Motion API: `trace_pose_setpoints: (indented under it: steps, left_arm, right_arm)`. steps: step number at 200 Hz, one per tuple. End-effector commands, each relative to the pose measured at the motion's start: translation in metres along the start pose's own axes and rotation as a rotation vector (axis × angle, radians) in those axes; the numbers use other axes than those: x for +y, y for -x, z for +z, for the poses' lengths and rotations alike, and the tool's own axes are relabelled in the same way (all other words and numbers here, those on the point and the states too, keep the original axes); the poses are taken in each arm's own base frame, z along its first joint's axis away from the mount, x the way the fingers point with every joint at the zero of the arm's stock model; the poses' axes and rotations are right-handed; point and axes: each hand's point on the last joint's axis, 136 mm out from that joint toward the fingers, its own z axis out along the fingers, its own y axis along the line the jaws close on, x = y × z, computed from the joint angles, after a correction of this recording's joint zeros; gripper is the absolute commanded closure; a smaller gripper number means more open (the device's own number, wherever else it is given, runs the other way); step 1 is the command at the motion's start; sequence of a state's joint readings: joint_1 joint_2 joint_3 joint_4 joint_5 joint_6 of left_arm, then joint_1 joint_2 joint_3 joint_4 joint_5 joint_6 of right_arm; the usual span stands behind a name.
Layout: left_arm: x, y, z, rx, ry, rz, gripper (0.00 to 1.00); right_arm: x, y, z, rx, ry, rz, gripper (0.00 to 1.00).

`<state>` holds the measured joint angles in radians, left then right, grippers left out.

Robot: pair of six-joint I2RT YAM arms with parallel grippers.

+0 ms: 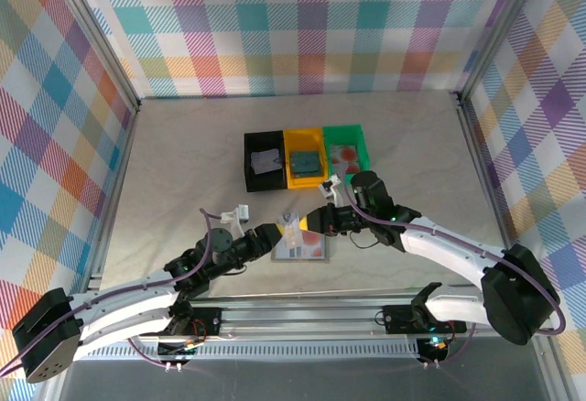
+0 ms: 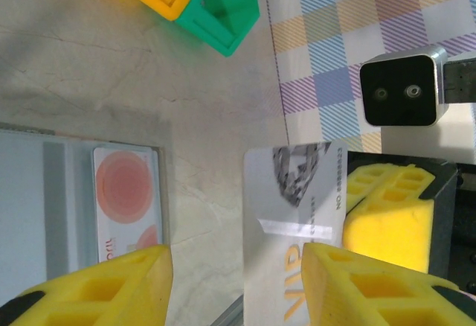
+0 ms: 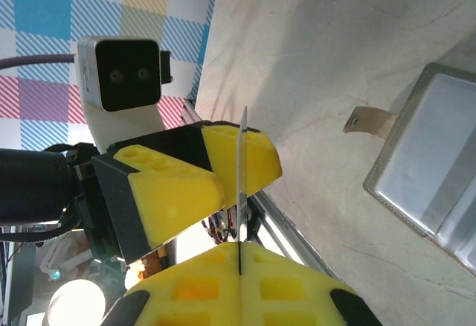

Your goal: Take the credit cards out of the card holder

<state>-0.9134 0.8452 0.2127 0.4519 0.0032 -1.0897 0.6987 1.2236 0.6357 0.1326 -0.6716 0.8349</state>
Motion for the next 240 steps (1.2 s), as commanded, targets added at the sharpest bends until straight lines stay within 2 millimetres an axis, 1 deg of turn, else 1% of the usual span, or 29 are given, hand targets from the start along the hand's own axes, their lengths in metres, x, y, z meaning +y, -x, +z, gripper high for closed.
trace_pose_setpoints:
  steps: [1, 39, 59, 104, 119, 146, 163, 185, 205, 211, 216, 220, 232, 240]
  left_arm:
    - [-0.024, 0.009, 0.001, -0.028, -0.095, -0.015, 0.51]
    - [-0.021, 0.008, 0.002, -0.031, -0.104, -0.036, 0.52]
    - [-0.023, 0.009, 0.0, -0.036, -0.118, -0.04, 0.54]
    - [-0.025, 0.007, -0.003, -0.029, -0.132, -0.051, 0.71]
    - [-0.024, 0.007, -0.004, -0.025, -0.128, -0.049, 0.75]
    - [-0.022, 0.007, -0.008, -0.027, -0.113, -0.046, 0.89]
    - [-0.023, 0.007, -0.01, -0.025, -0.107, -0.038, 1.0]
    - [-0.021, 0.006, -0.011, -0.013, -0.092, -0.029, 1.0]
    - [-0.02, 0.002, -0.012, 0.029, -0.055, -0.006, 1.0]
    - [-0.019, 0.0, -0.013, 0.058, -0.026, 0.006, 1.0]
    - [-0.017, -0.003, -0.013, 0.09, -0.006, 0.022, 1.0]
    - [-0.017, -0.005, -0.014, 0.115, -0.001, 0.03, 1.0]
    - [-0.016, -0.01, -0.016, 0.194, 0.026, 0.051, 1.0]
    - [-0.016, -0.014, -0.019, 0.251, 0.05, 0.071, 1.0]
  right_arm:
    - [0.018, 0.004, 0.003, 0.004, 0.052, -0.037, 1.0]
    - [0.019, 0.002, 0.007, 0.016, 0.053, -0.039, 1.0]
    - [0.017, 0.0, 0.01, 0.02, 0.052, -0.037, 1.0]
    - [0.012, 0.001, 0.012, 0.017, 0.037, -0.031, 1.0]
    - [0.011, 0.001, 0.012, 0.015, 0.03, -0.03, 1.0]
    - [0.012, 0.001, 0.012, 0.019, 0.029, -0.03, 1.0]
    - [0.013, 0.002, 0.012, 0.024, 0.027, -0.031, 1.0]
    - [0.015, 0.003, 0.012, 0.024, 0.024, -0.033, 1.0]
    - [0.02, 0.002, 0.008, 0.038, 0.015, -0.062, 1.0]
    - [0.021, 0.003, 0.006, 0.037, -0.001, -0.077, 0.93]
    - [0.021, 0.004, 0.004, 0.034, -0.015, -0.089, 0.83]
    - [0.021, 0.004, 0.002, 0.032, -0.023, -0.098, 0.78]
    - [0.019, 0.005, -0.004, 0.032, -0.042, -0.116, 0.65]
    - [0.02, 0.007, -0.008, 0.035, -0.04, -0.124, 0.6]
